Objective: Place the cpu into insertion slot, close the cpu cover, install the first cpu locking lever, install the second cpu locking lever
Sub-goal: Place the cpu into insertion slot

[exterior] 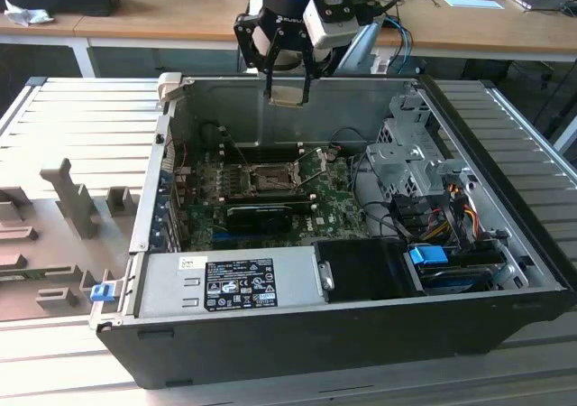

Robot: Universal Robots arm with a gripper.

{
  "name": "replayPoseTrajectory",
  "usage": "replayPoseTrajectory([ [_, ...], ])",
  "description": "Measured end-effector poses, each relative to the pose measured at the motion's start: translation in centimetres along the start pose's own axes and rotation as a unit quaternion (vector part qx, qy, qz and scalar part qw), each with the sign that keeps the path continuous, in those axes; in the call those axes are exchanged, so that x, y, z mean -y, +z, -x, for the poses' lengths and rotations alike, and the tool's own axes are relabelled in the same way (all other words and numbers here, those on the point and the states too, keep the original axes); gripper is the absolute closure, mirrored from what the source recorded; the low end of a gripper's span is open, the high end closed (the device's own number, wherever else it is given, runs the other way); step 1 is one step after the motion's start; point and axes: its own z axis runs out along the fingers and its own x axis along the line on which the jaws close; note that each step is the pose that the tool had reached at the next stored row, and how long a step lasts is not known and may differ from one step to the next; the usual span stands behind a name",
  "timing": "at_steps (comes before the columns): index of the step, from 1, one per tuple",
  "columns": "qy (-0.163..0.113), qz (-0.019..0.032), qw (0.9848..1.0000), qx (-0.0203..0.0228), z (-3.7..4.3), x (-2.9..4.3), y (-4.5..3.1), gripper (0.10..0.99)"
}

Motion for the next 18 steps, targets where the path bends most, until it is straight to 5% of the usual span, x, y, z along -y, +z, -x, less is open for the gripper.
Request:
replayPoseTrajectory([
  [3, 0.022, 0.0003, 0.9998, 0.0019, 0.00, 0.01, 0.08, 0.557],
  [18, 0.037, -0.0006, 0.9993, 0.0036, 0.00, 0.04, 0.30, 0.557],
])
